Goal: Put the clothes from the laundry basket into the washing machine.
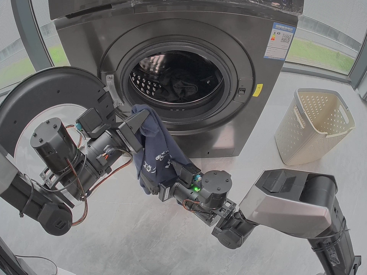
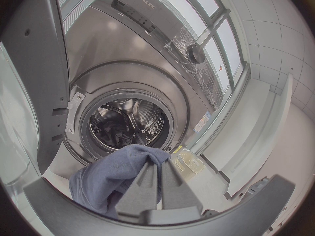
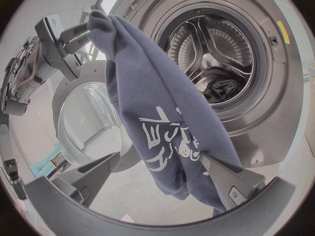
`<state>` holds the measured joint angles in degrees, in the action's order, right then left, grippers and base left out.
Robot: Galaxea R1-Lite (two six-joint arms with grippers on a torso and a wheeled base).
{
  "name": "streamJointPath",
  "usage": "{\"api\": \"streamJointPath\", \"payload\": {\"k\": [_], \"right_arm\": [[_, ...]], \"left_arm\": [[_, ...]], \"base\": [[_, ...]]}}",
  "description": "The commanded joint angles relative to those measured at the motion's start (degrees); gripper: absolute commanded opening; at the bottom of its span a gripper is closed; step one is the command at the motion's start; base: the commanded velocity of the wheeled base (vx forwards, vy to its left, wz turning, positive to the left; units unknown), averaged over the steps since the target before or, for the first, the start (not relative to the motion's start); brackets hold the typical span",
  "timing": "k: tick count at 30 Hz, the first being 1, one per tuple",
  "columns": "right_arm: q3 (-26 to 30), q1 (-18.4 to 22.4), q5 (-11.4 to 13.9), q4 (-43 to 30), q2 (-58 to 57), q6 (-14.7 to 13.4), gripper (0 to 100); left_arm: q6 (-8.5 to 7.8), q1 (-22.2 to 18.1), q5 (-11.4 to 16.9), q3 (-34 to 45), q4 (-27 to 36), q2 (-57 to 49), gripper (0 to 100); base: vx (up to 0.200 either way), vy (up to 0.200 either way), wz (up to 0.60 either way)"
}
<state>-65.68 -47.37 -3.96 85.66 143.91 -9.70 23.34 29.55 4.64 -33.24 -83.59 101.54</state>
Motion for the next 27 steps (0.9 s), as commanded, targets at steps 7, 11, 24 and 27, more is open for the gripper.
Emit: {"api": "streamJointPath", "payload": {"k": [7, 11, 24, 27], "right_arm": [[-8.1, 1.1, 0.0, -1.4, 4.9, 0.7, 100], [-9.7, 1.8, 0.0, -1.6, 5.9, 0.7, 100], [-5.2, 1.4, -0.2, -0.5, 2.3, 0.7, 0], [-0.9, 1.0, -0.3, -0.4, -1.0, 0.7, 0]], "left_arm": [[0.21, 0.3, 0.0, 0.3, -0.3, -0.1, 0], [0.21, 0.3, 0.0, 0.2, -0.3, -0.1, 0], [0.39, -0.2, 0.0, 0.1, -0.5, 0.3, 0], [0.39, -0.3, 0.1, 0.0, -0.5, 0.4, 0]], "base": [[0.000, 0.000, 0.00], [0.000, 0.000, 0.00], [0.000, 0.000, 0.00], [0.000, 0.000, 0.00]]}}
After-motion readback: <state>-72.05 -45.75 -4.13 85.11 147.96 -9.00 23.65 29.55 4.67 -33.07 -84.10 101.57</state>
